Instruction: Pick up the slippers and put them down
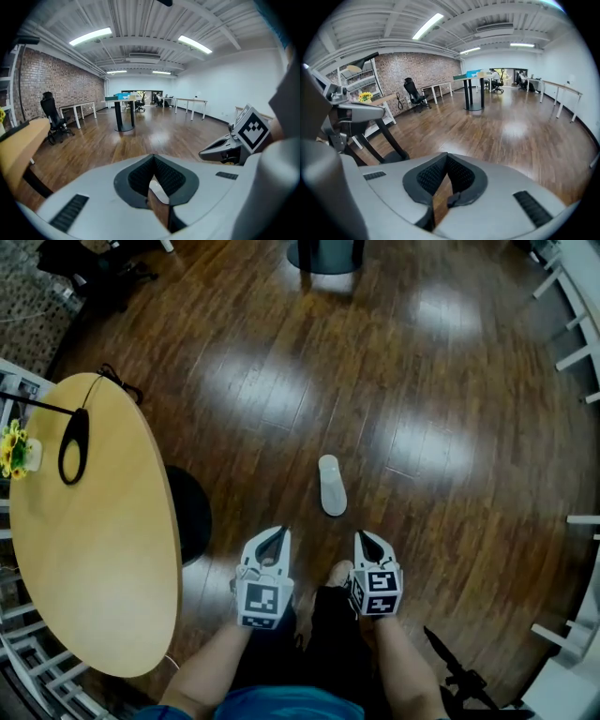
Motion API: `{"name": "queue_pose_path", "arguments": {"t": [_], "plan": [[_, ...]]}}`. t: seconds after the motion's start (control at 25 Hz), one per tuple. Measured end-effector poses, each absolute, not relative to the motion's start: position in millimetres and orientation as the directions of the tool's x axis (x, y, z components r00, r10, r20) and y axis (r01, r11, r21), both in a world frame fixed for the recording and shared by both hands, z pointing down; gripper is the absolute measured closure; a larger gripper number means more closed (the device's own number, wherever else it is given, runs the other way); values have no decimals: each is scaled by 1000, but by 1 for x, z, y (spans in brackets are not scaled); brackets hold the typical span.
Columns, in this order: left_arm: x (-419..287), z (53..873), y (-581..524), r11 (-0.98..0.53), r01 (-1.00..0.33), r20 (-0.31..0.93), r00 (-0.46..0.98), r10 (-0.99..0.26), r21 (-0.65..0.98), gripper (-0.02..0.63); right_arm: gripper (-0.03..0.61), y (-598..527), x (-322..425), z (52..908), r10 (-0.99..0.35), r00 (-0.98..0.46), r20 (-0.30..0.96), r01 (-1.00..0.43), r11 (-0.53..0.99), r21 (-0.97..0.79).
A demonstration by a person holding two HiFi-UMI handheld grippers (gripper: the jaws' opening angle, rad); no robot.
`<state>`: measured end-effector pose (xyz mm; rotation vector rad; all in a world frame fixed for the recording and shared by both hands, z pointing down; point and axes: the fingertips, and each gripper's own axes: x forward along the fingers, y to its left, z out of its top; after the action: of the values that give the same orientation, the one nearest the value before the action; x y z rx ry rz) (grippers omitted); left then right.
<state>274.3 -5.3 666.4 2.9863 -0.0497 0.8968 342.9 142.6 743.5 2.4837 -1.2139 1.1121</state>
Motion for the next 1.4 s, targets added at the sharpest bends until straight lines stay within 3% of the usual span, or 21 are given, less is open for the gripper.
{"name": "queue_pose_path", "arguments": {"t": [0.4, 0.56, 1.4], "plan": [[217, 517, 45, -995, 97, 503, 861, 76, -17, 611, 563, 139, 263, 549, -707, 407, 578, -797, -584, -154], [191, 489, 39, -998, 41, 477, 879, 12, -50, 611, 565, 142, 238, 505, -738, 425, 525, -808, -571, -148], [175, 460, 42, -999, -6, 441, 897, -21, -35, 611, 568, 154, 224, 467, -735, 473, 485, -805, -584, -100]]}}
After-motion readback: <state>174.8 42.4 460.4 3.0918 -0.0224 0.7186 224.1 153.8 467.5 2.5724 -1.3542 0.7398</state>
